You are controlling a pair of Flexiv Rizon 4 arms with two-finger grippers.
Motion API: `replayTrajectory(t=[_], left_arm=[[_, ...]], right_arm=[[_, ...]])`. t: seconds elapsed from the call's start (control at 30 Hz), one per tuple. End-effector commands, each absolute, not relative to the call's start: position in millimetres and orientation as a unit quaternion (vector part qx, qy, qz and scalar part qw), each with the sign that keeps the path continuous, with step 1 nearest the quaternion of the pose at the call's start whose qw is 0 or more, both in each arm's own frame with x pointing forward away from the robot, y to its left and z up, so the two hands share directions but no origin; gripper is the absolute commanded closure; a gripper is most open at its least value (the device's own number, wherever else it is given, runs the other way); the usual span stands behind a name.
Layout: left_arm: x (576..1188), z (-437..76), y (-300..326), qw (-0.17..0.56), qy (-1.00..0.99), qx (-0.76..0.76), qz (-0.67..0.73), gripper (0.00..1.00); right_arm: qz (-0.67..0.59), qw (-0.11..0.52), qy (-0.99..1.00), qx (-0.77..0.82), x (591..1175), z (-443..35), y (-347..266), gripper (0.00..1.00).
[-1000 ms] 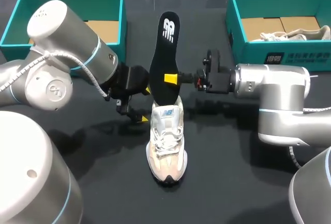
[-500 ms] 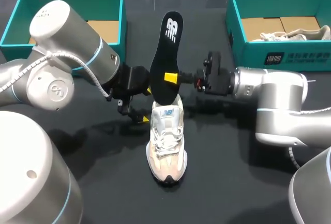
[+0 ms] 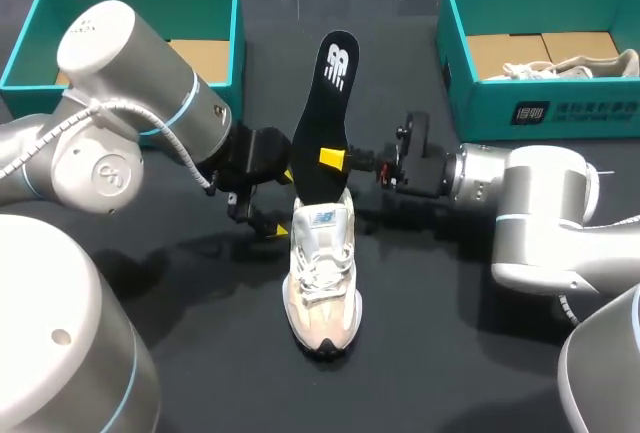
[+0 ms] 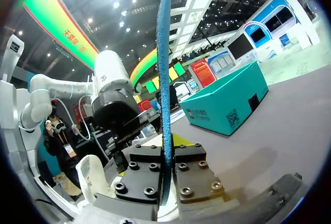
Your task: Take the shoe out of the shoebox, open the shoe tongue, remove and reinsert the insole, then place the shoe into the shoebox
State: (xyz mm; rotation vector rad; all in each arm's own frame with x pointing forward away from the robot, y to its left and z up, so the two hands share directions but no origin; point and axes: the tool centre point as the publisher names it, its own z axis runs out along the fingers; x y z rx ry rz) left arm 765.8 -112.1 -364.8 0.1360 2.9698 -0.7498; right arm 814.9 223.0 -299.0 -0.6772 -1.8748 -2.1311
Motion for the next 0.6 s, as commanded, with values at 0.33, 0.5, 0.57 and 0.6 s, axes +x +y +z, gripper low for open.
replayTrajectory(t=[0.33,0.5,0.57,0.6], left_arm=[[764.9,-365.3,-112.3,0.039,0.968,0.044,-0.244,0.00],[764.9,-365.3,-112.3,0.039,0.968,0.044,-0.244,0.00],[764.9,-365.3,-112.3,0.039,0.968,0.044,-0.244,0.00],[764.9,-365.3,-112.3,0.039,0.968,0.044,-0.244,0.00]], right_arm=[[-0.723,0.101,-0.641,-0.237,804.7,-300.7,221.1,1.00],[-0.718,0.102,-0.644,-0.242,803.3,-304.8,223.5,1.00],[-0.716,0.103,-0.645,-0.244,802.3,-306.8,224.1,1.00],[-0.715,0.103,-0.646,-0.246,801.6,-307.8,224.5,1.00]])
